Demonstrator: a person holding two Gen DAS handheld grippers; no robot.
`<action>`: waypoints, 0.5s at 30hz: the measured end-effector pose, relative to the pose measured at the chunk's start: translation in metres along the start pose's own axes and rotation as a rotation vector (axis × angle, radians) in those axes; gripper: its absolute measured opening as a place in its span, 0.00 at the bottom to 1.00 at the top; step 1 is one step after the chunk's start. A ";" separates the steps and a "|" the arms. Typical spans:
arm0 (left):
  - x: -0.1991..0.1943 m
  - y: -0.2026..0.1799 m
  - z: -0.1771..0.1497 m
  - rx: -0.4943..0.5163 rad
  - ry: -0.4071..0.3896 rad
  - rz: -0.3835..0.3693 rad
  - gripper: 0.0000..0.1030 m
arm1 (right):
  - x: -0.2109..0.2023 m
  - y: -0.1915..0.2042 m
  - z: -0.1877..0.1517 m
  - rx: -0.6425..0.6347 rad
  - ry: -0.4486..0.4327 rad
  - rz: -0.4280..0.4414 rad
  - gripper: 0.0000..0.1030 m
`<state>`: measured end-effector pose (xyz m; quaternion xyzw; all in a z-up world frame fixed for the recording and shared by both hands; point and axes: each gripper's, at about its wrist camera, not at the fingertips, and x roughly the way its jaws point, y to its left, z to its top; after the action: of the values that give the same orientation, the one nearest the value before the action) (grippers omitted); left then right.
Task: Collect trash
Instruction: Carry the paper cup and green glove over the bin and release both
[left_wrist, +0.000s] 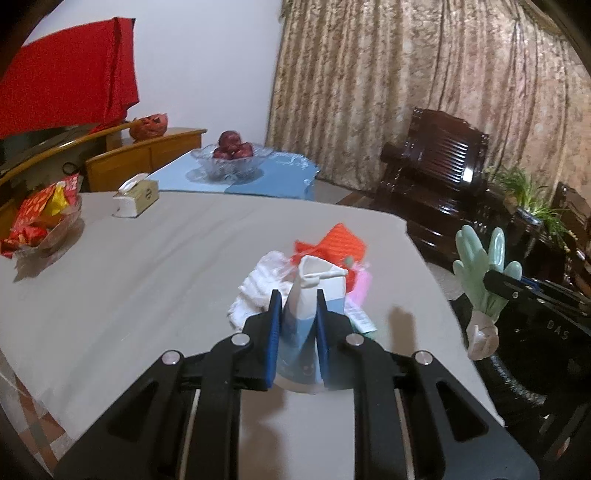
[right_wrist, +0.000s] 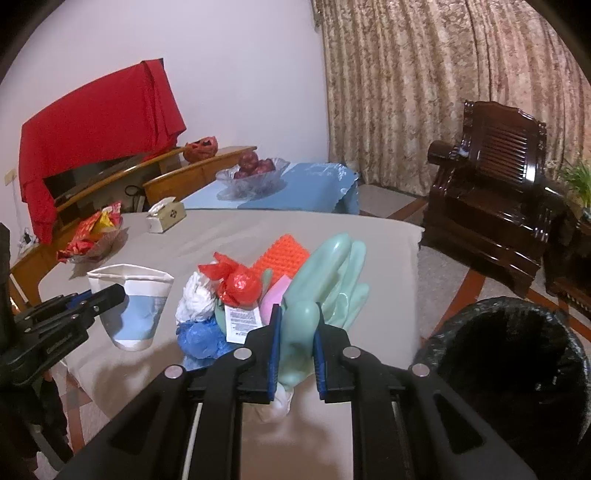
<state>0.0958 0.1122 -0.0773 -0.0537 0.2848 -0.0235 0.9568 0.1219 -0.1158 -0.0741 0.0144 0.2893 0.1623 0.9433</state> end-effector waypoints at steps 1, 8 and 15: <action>-0.002 -0.005 0.002 0.005 -0.006 -0.011 0.16 | -0.004 -0.002 0.001 0.003 -0.005 -0.006 0.15; -0.005 -0.040 0.010 0.045 -0.029 -0.081 0.16 | -0.032 -0.025 0.000 0.027 -0.034 -0.056 0.15; 0.001 -0.085 0.013 0.084 -0.033 -0.166 0.16 | -0.057 -0.054 -0.003 0.061 -0.057 -0.116 0.15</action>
<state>0.1024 0.0286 -0.0575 -0.0376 0.2625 -0.1138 0.9575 0.0916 -0.1856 -0.0523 0.0309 0.2674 0.0979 0.9581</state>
